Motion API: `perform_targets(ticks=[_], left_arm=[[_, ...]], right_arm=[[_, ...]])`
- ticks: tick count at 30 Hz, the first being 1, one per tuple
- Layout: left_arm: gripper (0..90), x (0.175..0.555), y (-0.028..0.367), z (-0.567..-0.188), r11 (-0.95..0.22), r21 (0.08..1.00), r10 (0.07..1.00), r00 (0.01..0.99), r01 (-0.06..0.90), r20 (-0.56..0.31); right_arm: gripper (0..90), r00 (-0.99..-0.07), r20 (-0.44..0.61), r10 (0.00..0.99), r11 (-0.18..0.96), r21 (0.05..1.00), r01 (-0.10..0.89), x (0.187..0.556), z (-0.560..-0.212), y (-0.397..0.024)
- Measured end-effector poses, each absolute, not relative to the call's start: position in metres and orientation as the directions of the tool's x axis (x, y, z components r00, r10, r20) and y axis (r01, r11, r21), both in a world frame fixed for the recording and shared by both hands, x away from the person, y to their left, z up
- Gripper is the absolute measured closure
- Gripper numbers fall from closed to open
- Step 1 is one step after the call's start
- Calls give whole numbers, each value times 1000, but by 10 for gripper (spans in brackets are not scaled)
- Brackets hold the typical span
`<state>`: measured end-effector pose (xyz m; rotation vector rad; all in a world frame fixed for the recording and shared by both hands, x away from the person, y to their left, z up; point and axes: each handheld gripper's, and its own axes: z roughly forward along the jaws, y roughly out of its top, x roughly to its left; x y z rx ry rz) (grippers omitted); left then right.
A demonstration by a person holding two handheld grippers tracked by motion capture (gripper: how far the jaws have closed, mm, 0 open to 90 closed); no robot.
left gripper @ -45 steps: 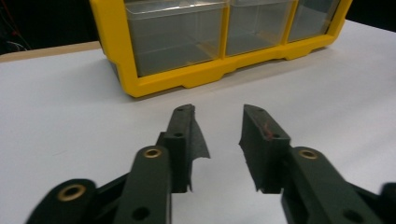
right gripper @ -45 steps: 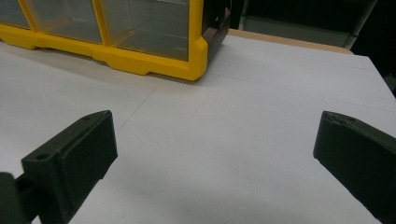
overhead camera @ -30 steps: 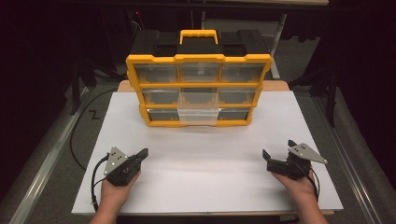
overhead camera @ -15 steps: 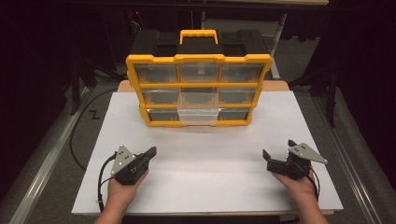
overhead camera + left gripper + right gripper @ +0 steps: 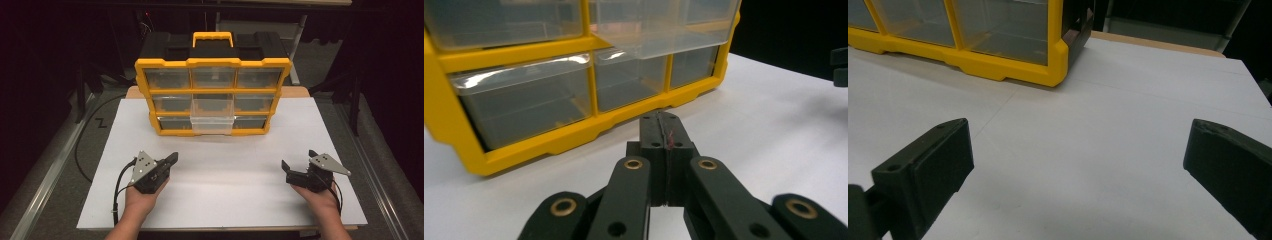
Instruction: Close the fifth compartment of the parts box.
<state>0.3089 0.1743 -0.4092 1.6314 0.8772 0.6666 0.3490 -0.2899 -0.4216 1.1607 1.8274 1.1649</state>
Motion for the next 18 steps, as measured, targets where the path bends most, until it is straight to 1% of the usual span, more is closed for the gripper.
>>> perform_targets(ticks=[10, 13, 18], left_arm=[[897, 325, 154, -399, -91, 975, 808, 588, 204, -47], [896, 332, 150, -395, -67, 976, 806, 587, 206, -69], [897, 338, 144, -391, -61, 979, 805, 590, 194, -67]], right_arm=[[11, -383, -75, 921, 208, 924, 320, 349, -421, -290], [11, -384, -75, 920, 208, 925, 318, 349, -421, -291], [11, -382, -76, 921, 207, 926, 315, 349, -421, -292]])
